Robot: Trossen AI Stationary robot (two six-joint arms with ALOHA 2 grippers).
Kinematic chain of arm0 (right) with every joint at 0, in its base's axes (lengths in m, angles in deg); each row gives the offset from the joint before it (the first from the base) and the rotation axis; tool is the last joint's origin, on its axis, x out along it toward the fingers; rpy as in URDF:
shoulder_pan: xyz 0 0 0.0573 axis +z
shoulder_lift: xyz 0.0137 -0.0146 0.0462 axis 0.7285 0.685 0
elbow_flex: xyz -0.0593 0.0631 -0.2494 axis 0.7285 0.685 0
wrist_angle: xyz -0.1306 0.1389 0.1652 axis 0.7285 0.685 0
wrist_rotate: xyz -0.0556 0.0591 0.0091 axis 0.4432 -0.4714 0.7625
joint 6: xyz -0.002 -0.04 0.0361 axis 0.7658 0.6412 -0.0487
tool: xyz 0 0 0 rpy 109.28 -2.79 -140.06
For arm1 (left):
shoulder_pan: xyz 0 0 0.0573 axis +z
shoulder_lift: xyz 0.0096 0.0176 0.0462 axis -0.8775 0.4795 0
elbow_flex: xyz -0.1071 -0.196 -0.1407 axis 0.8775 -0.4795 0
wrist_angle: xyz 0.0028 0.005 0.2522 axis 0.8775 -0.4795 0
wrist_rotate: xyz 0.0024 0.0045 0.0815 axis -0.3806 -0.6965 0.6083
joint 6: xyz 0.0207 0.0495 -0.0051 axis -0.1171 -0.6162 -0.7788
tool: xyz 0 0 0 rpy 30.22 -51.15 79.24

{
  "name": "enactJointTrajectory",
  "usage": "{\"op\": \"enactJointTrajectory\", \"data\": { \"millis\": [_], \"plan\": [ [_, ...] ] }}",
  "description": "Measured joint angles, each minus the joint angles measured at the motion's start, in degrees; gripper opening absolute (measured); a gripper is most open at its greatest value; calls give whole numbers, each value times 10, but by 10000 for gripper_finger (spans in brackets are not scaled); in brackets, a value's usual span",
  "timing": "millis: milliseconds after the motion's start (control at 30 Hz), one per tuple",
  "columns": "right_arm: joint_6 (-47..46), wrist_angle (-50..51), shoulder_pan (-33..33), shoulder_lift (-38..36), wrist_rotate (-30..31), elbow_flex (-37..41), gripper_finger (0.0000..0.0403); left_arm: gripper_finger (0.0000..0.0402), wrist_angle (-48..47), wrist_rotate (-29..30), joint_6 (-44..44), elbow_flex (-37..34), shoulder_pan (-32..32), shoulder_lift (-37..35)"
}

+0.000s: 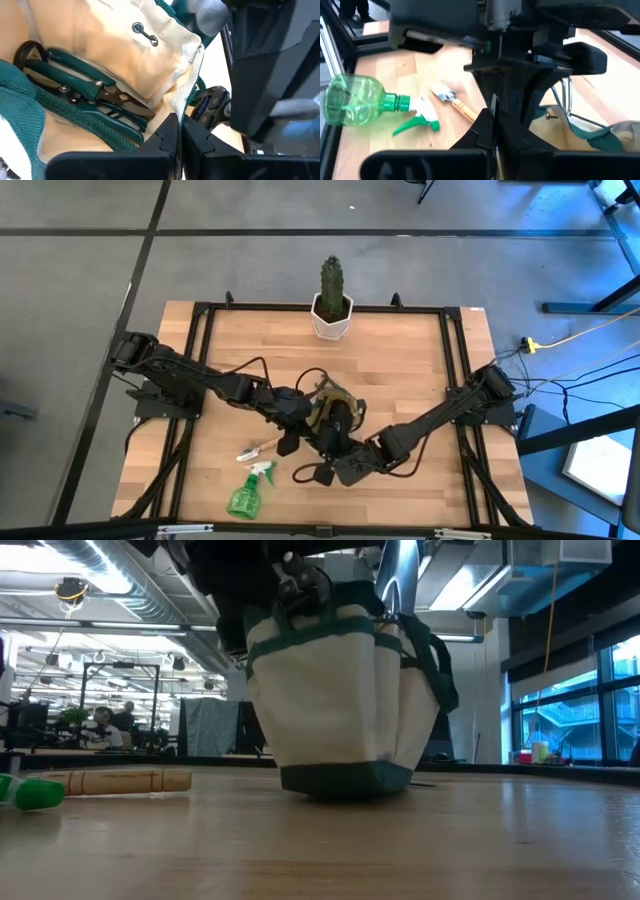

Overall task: Pick & Place Garden tools in Gardening bag
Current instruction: Put the left green fruit pruner into the green gardening bag, then adjust the green gardening bag

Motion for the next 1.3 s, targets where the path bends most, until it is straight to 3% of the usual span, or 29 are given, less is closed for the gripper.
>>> {"op": "enactJointTrajectory", "data": {
  "millis": [367,733,1000,1300],
  "plan": [
    [-2,-5,4,0,-10,1,19,2,2,-4,2,0,0,0],
    [7,-44,5,2,-26,-6,120,2,6,-10,3,0,1,-1],
    [6,-46,7,2,0,-11,207,2,4,-8,3,0,1,-1],
    [27,-58,10,-16,32,-12,235,2,-13,-8,2,0,1,-1]
  ]
}}
